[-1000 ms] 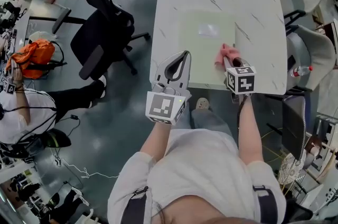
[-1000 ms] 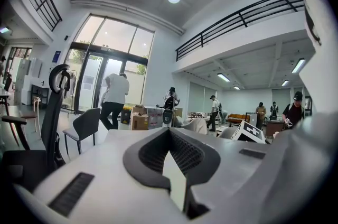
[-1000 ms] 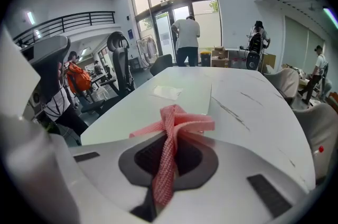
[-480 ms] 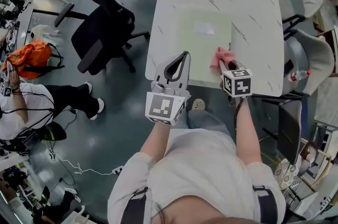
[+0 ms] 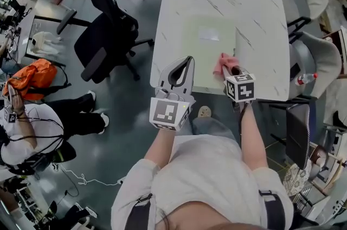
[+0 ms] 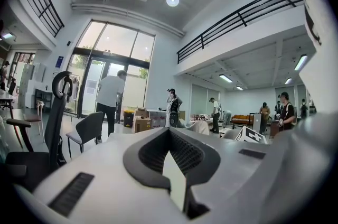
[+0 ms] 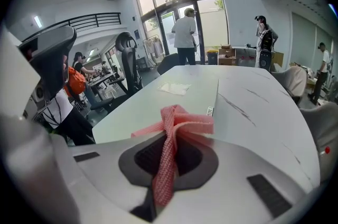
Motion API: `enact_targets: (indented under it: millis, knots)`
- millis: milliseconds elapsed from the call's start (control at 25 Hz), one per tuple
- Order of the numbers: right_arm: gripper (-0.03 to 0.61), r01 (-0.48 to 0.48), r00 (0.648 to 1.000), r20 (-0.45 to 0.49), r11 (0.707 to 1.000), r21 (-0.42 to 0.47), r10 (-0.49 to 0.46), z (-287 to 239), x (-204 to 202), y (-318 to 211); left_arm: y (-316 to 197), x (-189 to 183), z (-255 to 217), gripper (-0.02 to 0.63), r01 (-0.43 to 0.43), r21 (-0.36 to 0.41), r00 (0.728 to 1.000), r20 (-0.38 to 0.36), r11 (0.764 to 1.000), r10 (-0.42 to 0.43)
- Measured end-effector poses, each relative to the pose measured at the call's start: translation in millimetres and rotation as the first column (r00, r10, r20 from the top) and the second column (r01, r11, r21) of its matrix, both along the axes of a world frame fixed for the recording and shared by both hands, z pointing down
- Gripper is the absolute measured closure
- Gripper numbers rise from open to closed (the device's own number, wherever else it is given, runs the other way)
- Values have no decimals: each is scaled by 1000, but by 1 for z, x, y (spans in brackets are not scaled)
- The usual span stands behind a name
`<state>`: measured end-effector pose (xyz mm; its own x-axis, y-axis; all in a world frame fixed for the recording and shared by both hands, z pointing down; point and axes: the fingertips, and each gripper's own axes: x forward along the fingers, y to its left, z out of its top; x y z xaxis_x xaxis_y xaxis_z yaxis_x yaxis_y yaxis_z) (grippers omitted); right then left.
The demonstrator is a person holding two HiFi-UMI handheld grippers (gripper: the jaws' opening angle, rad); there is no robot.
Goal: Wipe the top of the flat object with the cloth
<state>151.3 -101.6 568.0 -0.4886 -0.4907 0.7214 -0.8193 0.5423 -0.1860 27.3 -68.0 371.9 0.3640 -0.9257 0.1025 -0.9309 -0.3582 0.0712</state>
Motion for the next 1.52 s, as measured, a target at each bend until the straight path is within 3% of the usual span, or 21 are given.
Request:
enact_targets:
  millis: [680,1520]
  knots:
    - [552,-63,998,-12,998,-5,63,-2,-58,6,-9,-55,-7,603,-80,0,997,2,997,80]
    - [552,-46,999,-24,999,7,46,-4,-143,3,-12,-124,-7,603,-109,-2,994,2,994,109]
